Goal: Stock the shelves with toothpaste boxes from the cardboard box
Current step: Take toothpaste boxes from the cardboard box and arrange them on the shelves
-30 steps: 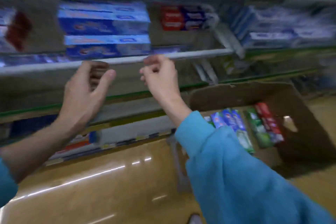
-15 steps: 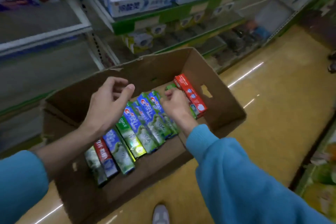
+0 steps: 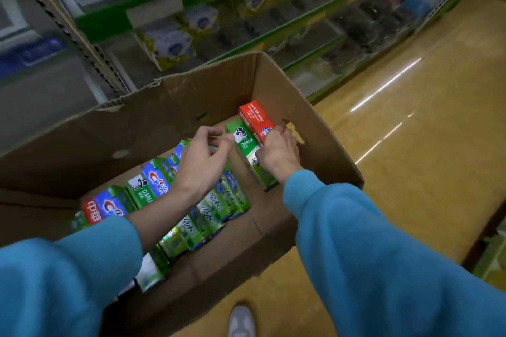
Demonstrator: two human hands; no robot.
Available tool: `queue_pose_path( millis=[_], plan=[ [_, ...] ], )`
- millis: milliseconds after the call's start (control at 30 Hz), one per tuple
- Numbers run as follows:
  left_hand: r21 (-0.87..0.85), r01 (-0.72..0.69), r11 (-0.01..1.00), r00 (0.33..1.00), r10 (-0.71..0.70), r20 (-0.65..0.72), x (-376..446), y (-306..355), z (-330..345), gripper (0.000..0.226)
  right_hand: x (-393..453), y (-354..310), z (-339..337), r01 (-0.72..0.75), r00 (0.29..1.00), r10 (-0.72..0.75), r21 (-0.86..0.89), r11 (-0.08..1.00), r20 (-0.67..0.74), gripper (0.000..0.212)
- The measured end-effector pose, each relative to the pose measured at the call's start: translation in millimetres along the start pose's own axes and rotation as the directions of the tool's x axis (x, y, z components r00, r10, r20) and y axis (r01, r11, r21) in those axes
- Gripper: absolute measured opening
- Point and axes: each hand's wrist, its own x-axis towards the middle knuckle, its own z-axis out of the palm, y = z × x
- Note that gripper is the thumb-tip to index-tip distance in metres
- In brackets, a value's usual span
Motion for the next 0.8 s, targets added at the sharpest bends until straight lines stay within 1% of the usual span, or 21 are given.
queue_pose_path(
  millis=[133,267,367,467,533,633,700,733,800],
  plan=[
    [0.044,0.014,0.999,1.0,-0.014,-0.005,7,4,3,0.03,6,-1,-2,0.027,0.999,-0.028,-0.06,0.998,-0.028,0.072],
    [0.04,0.013,0.999,1.0,-0.012,-0.007,13,5,7,0.032,12,-3,1,0.021,0.999,-0.026,-0.11,0.994,-0.048,0.064],
    [0.04,0.01,0.999,1.0,-0.01,0.003,13,1,10,0.034,15,-3,4,0.019,0.999,-0.024,-0.139,0.99,-0.037,0.063],
    [0.038,0.025,0.999,1.0,-0.025,0.009,13,-4,11,0.035,16,-1,6,0.028,0.999,-0.031,-0.141,0.99,-0.021,0.063],
    [0.042,0.041,0.998,0.999,-0.041,0.017,12,-9,12,0.035,17,1,9,0.029,0.998,-0.038,-0.177,0.984,-0.046,0.064],
    [0.022,0.083,0.996,0.996,-0.083,0.031,10,-17,11,0.036,16,2,15,0.047,0.997,-0.058,-0.234,0.971,-0.043,0.074],
    [-0.032,0.121,0.992,0.992,-0.121,0.025,11,-22,5,0.036,16,1,15,0.059,0.998,-0.061,-0.211,0.976,-0.002,0.076],
    [-0.078,0.145,0.986,0.989,-0.144,0.013,12,-24,1,0.035,17,1,11,0.067,0.997,-0.061,-0.165,0.984,0.038,0.072],
    [-0.16,0.181,0.97,0.983,-0.186,-0.015,15,-26,-10,0.029,17,-1,2,0.081,0.982,-0.08,0.002,0.997,0.17,0.058]
  ],
)
